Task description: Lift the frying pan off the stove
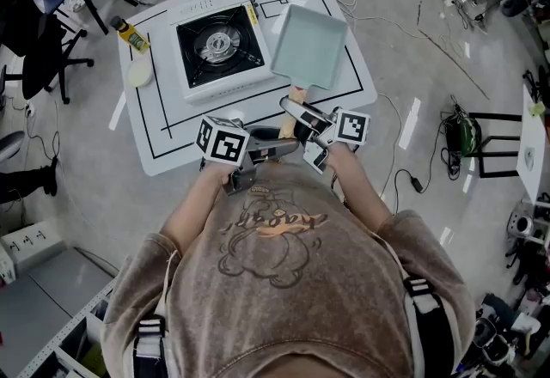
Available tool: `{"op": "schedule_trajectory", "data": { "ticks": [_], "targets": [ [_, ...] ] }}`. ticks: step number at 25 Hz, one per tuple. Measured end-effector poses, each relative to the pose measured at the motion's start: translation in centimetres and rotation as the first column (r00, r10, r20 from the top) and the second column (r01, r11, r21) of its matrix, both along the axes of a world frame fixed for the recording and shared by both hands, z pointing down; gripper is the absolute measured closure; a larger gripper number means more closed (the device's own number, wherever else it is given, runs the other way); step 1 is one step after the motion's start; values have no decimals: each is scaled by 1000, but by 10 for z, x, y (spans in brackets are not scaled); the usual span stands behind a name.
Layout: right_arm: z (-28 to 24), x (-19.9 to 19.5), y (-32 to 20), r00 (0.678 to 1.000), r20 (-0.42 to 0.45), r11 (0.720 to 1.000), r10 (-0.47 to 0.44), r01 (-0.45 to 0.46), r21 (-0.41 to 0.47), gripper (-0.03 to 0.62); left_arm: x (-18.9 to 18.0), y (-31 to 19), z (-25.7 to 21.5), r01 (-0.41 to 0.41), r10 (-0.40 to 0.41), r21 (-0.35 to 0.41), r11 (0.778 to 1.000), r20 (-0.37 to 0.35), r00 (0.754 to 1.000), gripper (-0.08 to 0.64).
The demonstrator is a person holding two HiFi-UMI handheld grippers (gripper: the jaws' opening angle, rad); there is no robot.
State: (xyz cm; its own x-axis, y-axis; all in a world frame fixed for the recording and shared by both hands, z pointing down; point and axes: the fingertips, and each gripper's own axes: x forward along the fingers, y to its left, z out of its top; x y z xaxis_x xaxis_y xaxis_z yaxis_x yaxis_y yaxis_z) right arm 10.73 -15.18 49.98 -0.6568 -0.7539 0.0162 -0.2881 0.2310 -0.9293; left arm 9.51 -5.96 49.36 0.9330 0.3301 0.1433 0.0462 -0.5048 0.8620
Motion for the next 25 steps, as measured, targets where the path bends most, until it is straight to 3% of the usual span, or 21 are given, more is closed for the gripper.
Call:
{"op": "schedule_trajectory", "data": {
  "ticks": [25],
  "targets": [
    [1, 2, -2, 1000, -5, 1000, 1, -1, -4, 357, 1, -2, 0, 0, 0, 0, 1000, 1, 1000, 382]
  ]
}}
